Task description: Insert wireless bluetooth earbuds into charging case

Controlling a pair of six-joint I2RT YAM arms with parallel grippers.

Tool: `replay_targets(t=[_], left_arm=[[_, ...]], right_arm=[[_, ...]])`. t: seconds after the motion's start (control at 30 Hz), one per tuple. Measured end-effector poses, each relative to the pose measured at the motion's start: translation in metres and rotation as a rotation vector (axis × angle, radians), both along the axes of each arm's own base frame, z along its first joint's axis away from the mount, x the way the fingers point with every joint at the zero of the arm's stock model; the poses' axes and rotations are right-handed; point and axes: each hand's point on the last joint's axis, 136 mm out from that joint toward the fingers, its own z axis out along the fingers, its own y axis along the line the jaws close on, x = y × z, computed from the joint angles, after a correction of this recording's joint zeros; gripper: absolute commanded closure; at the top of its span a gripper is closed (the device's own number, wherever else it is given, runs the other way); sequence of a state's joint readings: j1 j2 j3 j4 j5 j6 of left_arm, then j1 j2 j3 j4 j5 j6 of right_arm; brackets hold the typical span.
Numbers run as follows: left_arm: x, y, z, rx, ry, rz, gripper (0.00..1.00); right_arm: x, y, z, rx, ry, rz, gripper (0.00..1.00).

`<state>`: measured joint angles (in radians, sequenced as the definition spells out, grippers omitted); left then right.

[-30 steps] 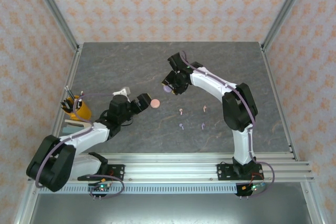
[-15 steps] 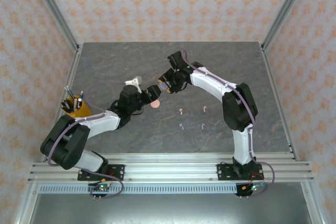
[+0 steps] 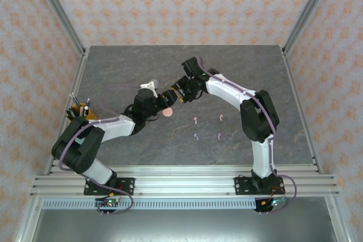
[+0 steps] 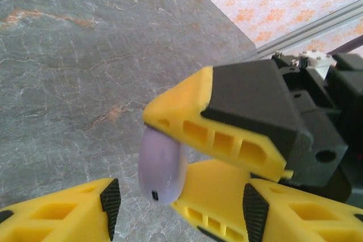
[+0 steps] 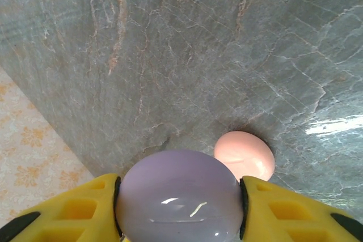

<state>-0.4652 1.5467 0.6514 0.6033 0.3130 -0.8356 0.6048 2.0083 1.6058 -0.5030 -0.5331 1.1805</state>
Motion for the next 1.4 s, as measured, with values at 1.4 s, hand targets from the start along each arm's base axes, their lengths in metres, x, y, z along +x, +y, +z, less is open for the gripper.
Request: replay_targets(t=[1.4], left_arm=[[0.007,-0.014,0.002,0.045,-0.030,-0.031,0.46]], right_arm=[[-0.002,-0.002,0.016,0.074,-0.011,-0.026,0.55]])
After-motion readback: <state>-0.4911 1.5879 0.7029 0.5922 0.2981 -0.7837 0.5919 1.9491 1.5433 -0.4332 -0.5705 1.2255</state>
